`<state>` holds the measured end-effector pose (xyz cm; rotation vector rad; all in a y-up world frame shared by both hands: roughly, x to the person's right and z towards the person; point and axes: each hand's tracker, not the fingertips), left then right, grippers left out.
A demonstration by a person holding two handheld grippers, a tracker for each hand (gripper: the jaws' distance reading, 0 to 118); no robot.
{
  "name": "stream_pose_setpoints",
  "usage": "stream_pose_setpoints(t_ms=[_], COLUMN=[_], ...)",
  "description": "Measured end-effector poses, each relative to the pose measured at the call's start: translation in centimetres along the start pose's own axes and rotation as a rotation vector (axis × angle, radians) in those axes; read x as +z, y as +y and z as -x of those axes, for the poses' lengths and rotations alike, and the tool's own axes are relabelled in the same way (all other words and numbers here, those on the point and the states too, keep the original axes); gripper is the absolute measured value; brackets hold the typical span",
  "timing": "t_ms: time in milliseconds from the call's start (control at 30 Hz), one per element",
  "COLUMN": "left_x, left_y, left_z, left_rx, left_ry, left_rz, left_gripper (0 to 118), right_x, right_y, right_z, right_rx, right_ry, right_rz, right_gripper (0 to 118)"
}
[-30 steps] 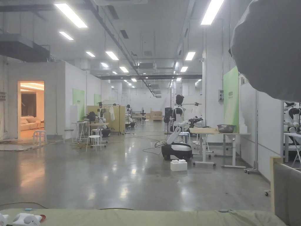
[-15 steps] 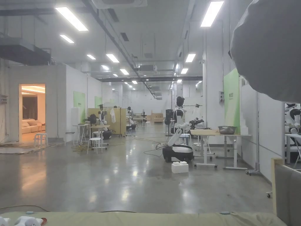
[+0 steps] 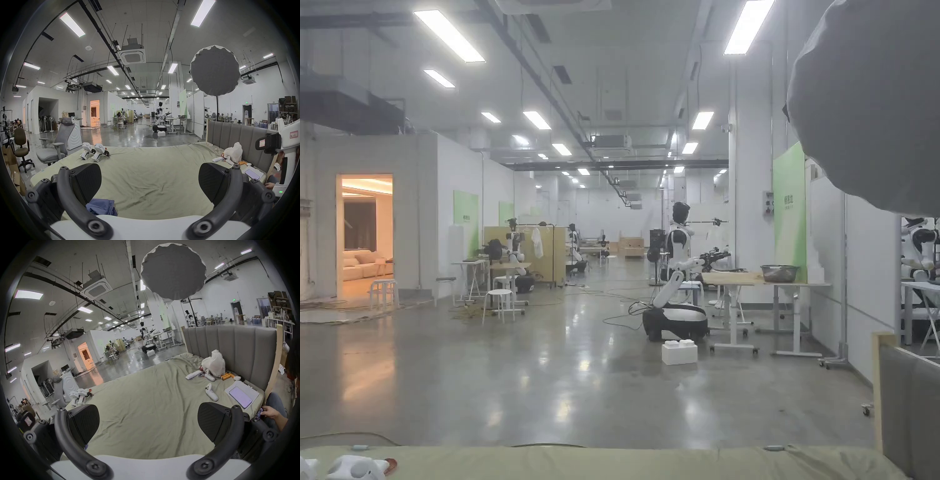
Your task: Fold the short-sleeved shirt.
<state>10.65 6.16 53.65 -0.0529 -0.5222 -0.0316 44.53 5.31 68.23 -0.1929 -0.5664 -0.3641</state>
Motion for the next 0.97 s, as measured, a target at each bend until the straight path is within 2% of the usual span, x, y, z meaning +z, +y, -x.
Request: stream_pose_setpoints(t_ms=[67, 100, 167, 233, 300, 367, 400, 500, 833, 967], left_x=[0.1, 0.2, 0.3, 0.4, 0.6, 0.8, 1.0, 1.6, 1.3, 1.2], left_y=[0.1, 0.1, 0.2, 0.3, 0.5, 1.1, 1.4, 2.2, 2.0, 2.0], left_z=[0.0, 0.0, 0.1, 0.1, 0.3, 0.6, 0.8, 0.8, 0.6, 0.5], left_rx=[0.003, 0.003, 0.003, 0.004, 0.008, 0.052, 0.070, 0.077, 0.001, 0.004], left_ry=[-0.003, -0.003, -0.001, 0.003, 0.002, -0.012, -0.019, -0.010, 0.000, -0.021], left_rz=[-0.008, -0.012, -0.020, -0.028, -0.036, -0.039, -0.061, -0.102, -0.122, -0.118], left_gripper=[118, 118, 118, 118, 118, 118, 118, 118, 118, 118], right_x=[-0.1, -0.2, -0.4, -0.6, -0.1, 0.6, 0.9, 1.0, 1.5, 1.5], right_y=[0.0, 0.0, -0.2, -0.2, -0.4, -0.4, -0.5, -0.6, -0.2, -0.1], right_z=[0.0, -0.1, -0.9, -1.9, -2.5, -2.4, -2.1, -1.7, -0.5, -0.5], right_rx=[0.021, 0.026, -0.041, -0.048, 0.004, 0.052, 0.079, 0.155, 0.275, 0.285], right_ry=[0.023, 0.074, 0.193, 0.343, 0.431, 0.420, 0.382, 0.353, 0.269, 0.258], right_rz=[0.022, 0.030, -0.034, -0.100, -0.174, -0.221, -0.220, -0.211, -0.206, -0.213], right_gripper=[118, 118, 118, 118, 118, 118, 118, 118, 118, 118])
